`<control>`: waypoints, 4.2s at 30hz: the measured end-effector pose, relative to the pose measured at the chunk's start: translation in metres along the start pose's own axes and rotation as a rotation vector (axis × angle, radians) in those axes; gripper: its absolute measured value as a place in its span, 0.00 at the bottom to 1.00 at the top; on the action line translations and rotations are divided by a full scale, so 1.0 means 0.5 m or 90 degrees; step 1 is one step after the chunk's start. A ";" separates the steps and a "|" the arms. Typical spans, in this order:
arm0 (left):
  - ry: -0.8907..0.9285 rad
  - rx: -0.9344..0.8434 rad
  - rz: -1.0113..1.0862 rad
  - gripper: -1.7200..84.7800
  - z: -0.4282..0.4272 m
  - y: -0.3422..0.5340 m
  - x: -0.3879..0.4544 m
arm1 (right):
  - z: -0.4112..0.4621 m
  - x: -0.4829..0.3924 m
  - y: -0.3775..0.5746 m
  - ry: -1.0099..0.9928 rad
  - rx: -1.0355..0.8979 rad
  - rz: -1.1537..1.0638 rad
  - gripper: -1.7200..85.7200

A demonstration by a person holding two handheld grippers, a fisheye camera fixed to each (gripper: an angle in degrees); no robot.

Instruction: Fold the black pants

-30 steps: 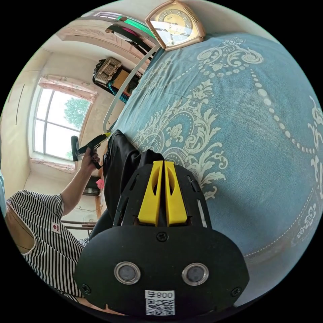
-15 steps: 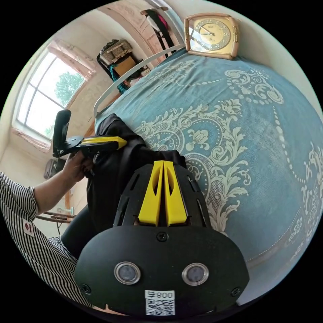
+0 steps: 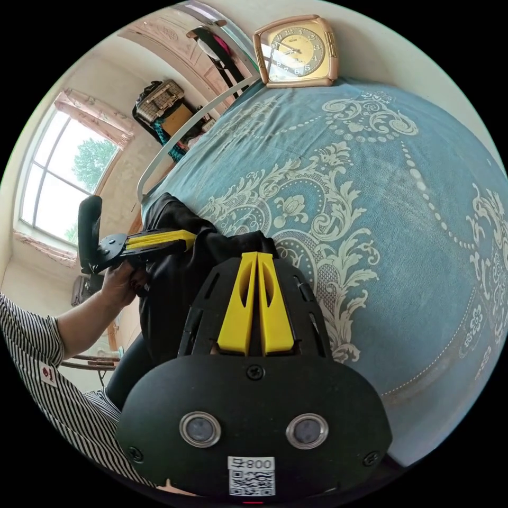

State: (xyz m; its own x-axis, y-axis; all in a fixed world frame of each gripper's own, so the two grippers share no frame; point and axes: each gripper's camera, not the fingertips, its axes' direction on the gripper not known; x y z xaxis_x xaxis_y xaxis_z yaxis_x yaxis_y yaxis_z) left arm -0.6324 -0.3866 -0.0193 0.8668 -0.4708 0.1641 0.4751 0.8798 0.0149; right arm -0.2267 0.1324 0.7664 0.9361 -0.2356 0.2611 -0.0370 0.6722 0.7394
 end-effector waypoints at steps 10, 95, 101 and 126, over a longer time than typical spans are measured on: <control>0.044 0.032 0.038 0.02 -0.113 -0.111 0.041 | -0.080 -0.002 0.040 0.026 0.034 0.011 0.02; 0.276 -0.310 0.644 0.15 -0.719 -1.571 1.777 | -0.808 0.560 1.721 -0.005 0.459 0.689 0.14; 0.242 -0.379 0.664 0.16 -0.683 -1.629 1.907 | -0.806 0.599 1.773 -0.057 0.466 0.687 0.14; 0.237 -0.332 0.706 0.04 -0.825 -1.659 1.872 | -0.876 0.526 1.784 -0.062 0.495 0.628 0.04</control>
State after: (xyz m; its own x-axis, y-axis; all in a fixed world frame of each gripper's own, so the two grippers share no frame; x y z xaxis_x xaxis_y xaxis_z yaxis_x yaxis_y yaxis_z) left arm -0.1525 -1.5841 -0.2851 0.7846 0.4314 -0.4454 -0.5966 0.7210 -0.3526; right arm 0.1396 0.9775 1.2229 0.3649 0.0571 0.9293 -0.9310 0.0092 0.3650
